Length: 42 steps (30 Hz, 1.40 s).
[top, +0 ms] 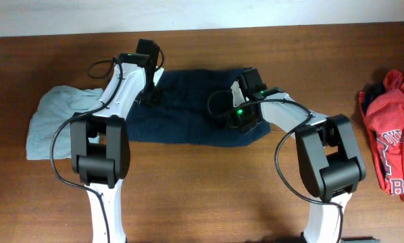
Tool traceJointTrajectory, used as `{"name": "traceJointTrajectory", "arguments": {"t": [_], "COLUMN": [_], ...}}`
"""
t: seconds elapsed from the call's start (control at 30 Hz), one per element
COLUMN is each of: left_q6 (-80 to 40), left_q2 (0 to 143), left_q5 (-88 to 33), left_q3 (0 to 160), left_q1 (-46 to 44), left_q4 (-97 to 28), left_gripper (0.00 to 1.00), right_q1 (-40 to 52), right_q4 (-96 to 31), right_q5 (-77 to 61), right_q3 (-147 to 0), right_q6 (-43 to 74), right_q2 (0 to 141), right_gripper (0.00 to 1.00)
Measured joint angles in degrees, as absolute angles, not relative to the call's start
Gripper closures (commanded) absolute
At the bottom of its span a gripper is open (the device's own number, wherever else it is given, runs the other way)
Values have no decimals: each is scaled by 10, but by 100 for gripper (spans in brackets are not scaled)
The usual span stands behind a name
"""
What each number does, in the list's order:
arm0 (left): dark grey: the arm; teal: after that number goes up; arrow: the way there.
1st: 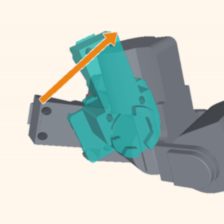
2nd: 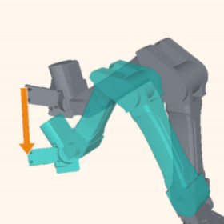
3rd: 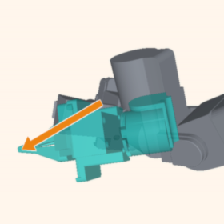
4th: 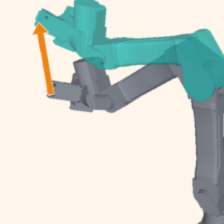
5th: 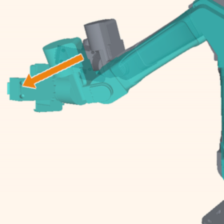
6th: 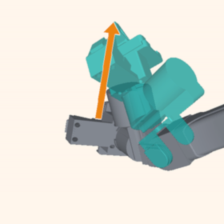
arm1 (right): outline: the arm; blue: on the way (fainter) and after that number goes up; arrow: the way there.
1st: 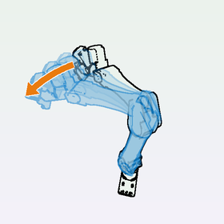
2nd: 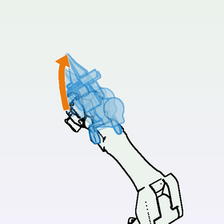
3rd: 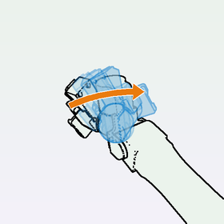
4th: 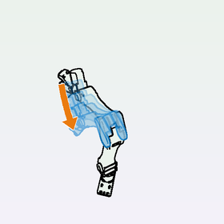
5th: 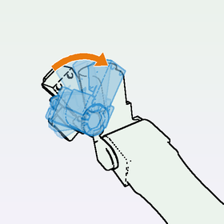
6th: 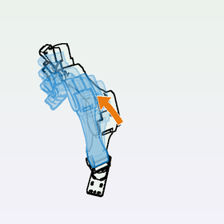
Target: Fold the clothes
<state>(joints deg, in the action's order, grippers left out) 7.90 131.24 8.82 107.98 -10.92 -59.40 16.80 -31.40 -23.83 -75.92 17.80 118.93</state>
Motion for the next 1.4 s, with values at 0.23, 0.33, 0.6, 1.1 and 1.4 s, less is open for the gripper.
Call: {"name": "traceJointTrajectory", "arguments": {"t": [0.23, 0.33, 0.6, 1.1, 1.4], "left_q6": [76, 76, 67, 168, 309], "left_q2": [1316, 1316, 1316, 1223, 1224], "left_q5": [84, 84, 52, -88, -105], "left_q3": [1079, 1079, 1083, 1129, 1069], "left_q1": [-75, -59, -58, -160, -257], "left_q4": [-552, -554, -632, -637, -549], "left_gripper": [63, 64, 76, 91, 95], "right_q1": [135, 107, 102, 99, 110], "right_q4": [-530, -599, -593, -459, -347], "right_q5": [-235, -212, -88, -145, -247], "right_q3": [-776, -771, -764, -755, -754], "right_q6": [227, 231, 167, 131, 155], "right_q2": [1190, 1190, 1163, 978, 1124], "right_gripper": [96, 96, 96, 92, 96]}}
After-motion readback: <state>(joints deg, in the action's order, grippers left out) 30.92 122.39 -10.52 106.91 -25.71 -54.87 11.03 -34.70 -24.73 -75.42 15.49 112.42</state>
